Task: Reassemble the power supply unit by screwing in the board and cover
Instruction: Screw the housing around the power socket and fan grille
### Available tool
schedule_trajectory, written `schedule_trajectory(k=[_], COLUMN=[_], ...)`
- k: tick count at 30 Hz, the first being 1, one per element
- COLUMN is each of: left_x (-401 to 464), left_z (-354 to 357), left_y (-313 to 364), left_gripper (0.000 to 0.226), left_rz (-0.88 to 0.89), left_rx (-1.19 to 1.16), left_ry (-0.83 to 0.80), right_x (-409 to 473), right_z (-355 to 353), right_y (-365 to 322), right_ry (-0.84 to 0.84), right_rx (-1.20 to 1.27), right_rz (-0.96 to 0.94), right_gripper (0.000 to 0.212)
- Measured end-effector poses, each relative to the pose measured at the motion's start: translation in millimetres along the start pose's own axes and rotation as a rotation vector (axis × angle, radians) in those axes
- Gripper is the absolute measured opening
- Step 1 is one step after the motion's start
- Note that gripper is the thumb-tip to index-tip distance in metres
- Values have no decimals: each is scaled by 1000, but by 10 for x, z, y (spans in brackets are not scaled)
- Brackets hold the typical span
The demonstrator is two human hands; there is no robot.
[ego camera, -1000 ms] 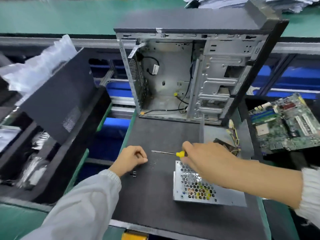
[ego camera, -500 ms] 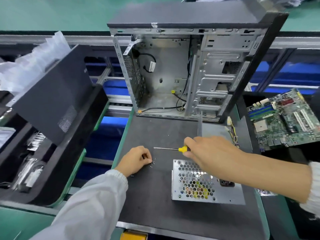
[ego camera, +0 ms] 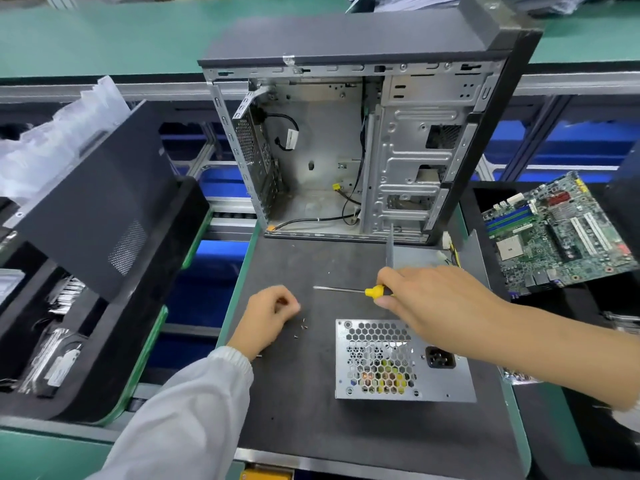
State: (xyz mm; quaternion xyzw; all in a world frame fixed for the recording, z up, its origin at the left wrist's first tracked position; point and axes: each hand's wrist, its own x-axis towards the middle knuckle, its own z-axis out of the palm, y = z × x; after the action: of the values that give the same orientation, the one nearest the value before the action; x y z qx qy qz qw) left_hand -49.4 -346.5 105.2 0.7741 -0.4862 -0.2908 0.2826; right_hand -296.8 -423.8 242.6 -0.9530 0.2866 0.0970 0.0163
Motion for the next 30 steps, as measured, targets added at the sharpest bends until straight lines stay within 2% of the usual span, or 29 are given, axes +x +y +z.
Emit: schedule_trajectory(k=[1, 3, 4, 6, 10, 16, 25, 30], left_x=[-14, -55, -74, -96, -97, -59, -29, -31], left_z=[-62, -139, -142, -109, -38, 12, -2, -24], left_y=[118, 421, 567, 795, 1038, 1155, 1158, 1170], left_gripper=[15, 15, 15, 11, 4, 16, 7, 2], left_rz=[-23, -50, -58, -67, -60, -14, 45, 160], left_rx=[-281, -835, -1016, -1159, -1266, -1260, -1280, -1193], left_ry=[65, 0, -80, -214, -322, -421, -472, -400], right_x=[-27, -97, -142, -243, -437, -568, -625, -641], right_z=[-18, -58, -78, -106, -111, -86, -109, -127], right_y=[32, 91, 114, 159, 277, 364, 348, 344], right_ry=[17, 53, 68, 95, 126, 153, 188, 223], right_rx=[13, 43, 55, 71, 65, 54, 100, 217], right_rz=[13, 35, 44, 67, 113, 147, 156, 156], right_gripper=[27, 29, 29, 31, 34, 31, 30, 29])
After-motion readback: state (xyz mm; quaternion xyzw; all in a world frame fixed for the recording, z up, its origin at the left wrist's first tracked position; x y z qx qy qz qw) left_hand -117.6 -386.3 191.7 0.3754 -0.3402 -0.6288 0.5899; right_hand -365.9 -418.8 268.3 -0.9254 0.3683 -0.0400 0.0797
